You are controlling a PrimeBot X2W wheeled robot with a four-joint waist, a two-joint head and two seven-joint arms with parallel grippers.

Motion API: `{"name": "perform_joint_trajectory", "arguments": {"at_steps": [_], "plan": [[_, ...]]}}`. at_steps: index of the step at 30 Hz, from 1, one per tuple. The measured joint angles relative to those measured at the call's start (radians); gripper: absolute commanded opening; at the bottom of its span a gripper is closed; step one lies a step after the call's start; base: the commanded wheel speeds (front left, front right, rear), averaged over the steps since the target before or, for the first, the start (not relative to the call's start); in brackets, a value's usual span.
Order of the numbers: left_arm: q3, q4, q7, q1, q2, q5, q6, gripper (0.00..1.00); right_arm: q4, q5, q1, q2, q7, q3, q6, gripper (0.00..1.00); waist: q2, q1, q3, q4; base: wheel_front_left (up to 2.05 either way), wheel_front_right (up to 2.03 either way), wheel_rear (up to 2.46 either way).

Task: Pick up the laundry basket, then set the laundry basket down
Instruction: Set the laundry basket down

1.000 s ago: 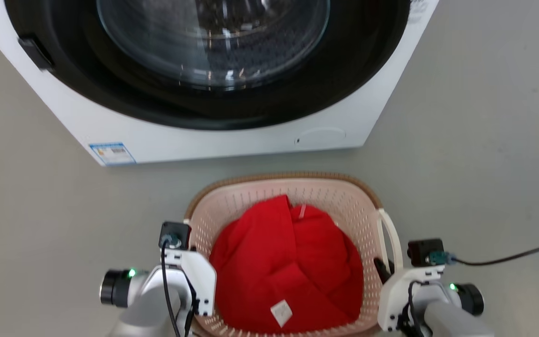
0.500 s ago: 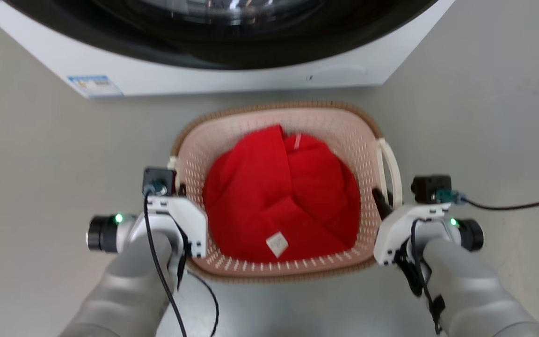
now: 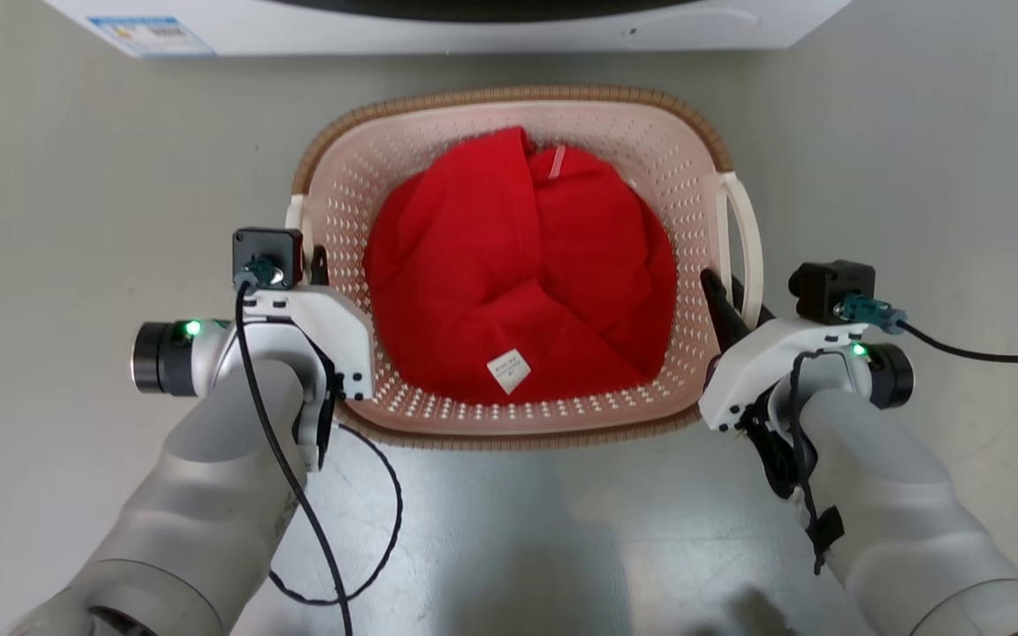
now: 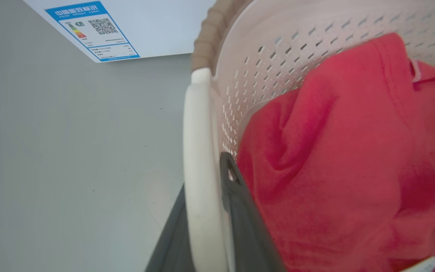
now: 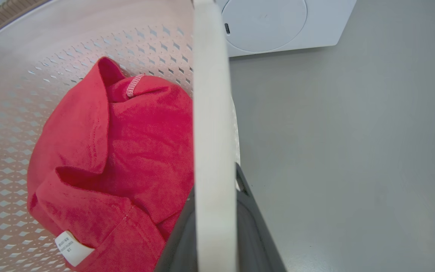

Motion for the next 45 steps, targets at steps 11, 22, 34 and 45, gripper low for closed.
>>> {"name": "perform_joint_trajectory", "arguments": {"at_steps": [11, 22, 34, 45], "plan": [[0.09, -0.087, 0.0, -0.001, 0.014, 0.086, 0.025, 0.0, -0.057, -0.089, -0.001, 0.0, -0.001, -0.119, 0.0, 0.0, 0.0, 0.0, 0.081, 0.016, 0.0, 0.0, 0.0], [0.159, -0.117, 0.0, -0.008, 0.012, 0.156, 0.025, 0.0, -0.082, -0.117, -0.003, 0.0, -0.002, -0.155, 0.0, 0.0, 0.0, 0.0002, 0.122, 0.03, 0.0, 0.0, 0.0], [0.233, -0.134, 0.0, -0.009, 0.01, 0.221, 0.024, 0.0, -0.097, -0.121, -0.009, 0.0, -0.003, -0.159, 0.0, 0.0, 0.0, 0.0001, 0.147, 0.027, 0.0, 0.0, 0.0], [0.272, -0.131, 0.0, -0.015, 0.005, 0.268, 0.015, 0.0, -0.097, -0.105, -0.026, 0.0, -0.003, -0.157, 0.0, 0.0, 0.0, 0.0002, 0.157, 0.018, 0.0, 0.0, 0.0]]}}
